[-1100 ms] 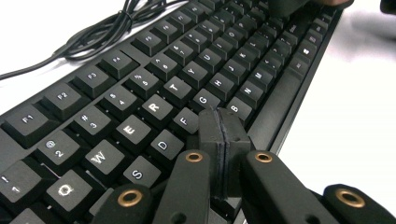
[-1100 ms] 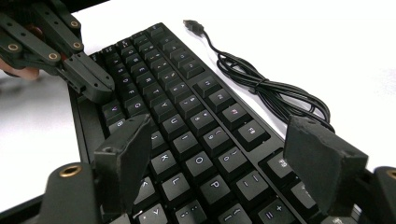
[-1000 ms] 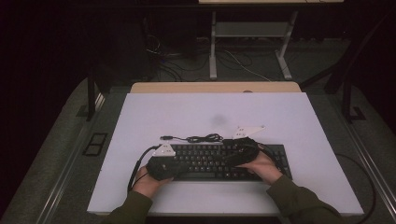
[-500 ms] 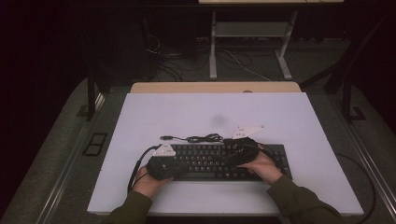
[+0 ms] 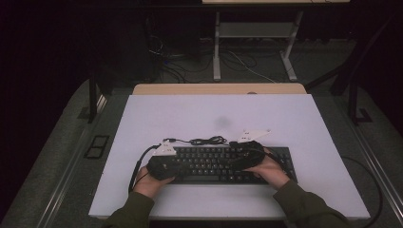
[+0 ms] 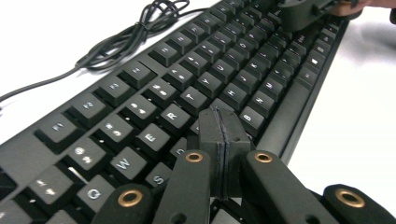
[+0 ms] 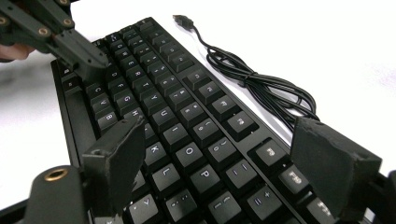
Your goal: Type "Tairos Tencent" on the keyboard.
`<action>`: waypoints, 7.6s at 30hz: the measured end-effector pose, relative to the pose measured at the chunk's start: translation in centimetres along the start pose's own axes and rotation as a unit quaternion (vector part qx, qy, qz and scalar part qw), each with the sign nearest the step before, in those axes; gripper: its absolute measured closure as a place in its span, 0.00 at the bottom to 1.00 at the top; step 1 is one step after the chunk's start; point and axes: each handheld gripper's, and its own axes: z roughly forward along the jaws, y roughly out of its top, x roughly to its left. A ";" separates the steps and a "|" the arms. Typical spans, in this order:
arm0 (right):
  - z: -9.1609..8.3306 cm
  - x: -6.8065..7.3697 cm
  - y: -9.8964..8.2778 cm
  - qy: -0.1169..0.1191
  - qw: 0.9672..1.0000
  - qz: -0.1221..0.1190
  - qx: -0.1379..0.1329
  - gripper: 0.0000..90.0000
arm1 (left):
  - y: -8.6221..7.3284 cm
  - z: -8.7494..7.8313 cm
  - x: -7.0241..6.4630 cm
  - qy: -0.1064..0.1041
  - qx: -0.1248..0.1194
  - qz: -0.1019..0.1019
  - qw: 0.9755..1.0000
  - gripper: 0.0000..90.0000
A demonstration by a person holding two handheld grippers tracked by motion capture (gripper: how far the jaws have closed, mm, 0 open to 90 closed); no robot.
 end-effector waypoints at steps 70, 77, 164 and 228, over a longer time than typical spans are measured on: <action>-2.2 -0.5 -1.6 -0.025 0.999 0.019 -0.007 0.20 | 1.0 0.8 2.1 0.028 0.015 -0.002 1.000 0.99; -2.3 -0.5 -1.5 -0.008 1.000 0.026 -0.010 0.20 | 1.1 0.5 1.9 0.030 0.003 -0.005 1.000 0.98; 3.2 3.3 1.1 0.123 0.990 -0.045 0.050 0.96 | -1.6 -2.0 -0.2 0.069 -0.041 -0.037 0.996 0.26; -2.8 0.1 -2.6 -0.013 0.999 0.040 -0.022 0.23 | 2.3 3.6 0.8 -0.002 0.026 0.019 0.999 0.99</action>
